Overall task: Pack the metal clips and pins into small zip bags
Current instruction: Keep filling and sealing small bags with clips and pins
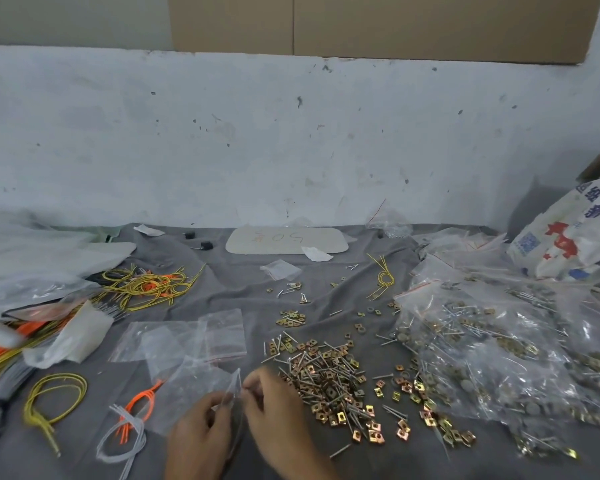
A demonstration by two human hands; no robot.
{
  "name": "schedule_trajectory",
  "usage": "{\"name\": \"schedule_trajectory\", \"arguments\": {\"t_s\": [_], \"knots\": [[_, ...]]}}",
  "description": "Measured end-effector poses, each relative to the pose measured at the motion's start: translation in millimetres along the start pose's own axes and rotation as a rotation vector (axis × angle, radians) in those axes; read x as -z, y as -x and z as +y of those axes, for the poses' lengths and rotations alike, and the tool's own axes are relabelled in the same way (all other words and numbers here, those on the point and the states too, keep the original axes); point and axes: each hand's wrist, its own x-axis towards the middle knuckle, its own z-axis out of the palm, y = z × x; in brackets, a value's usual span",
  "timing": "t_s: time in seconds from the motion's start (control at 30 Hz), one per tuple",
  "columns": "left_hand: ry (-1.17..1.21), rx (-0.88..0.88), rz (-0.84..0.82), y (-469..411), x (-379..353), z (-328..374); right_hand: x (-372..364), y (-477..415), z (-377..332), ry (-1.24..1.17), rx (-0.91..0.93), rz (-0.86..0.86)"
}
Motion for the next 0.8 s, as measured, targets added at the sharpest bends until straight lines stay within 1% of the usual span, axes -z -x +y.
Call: {"name": "schedule_trajectory", "arguments": {"t_s": [0.1,0.17,0.37,0.57,0.8], "knots": [[0.012,0.001,0.004,-0.9,-0.6,-1.5,-2.6,5.0,2.7,0.038,-0.063,0.036],[0.029,0.002,0.015,-1.4,-0.4,-3.7,-1.4,9.1,4.9,0.076,-0.073,0.039],[0.046,0.042,0.029,-2.4,-1.5,-9.4,0.8,16.4,5.1,0.119,-0.033,0.044],[0.050,0.033,0.049,-2.0,-2.2,-15.0,3.8,19.3,-0.5,0.178,0.005,-0.062],[0.087,0.034,0.073,-1.8,-2.2,-15.7,4.2,19.5,-0.5,0.176,0.045,-0.065]]}}
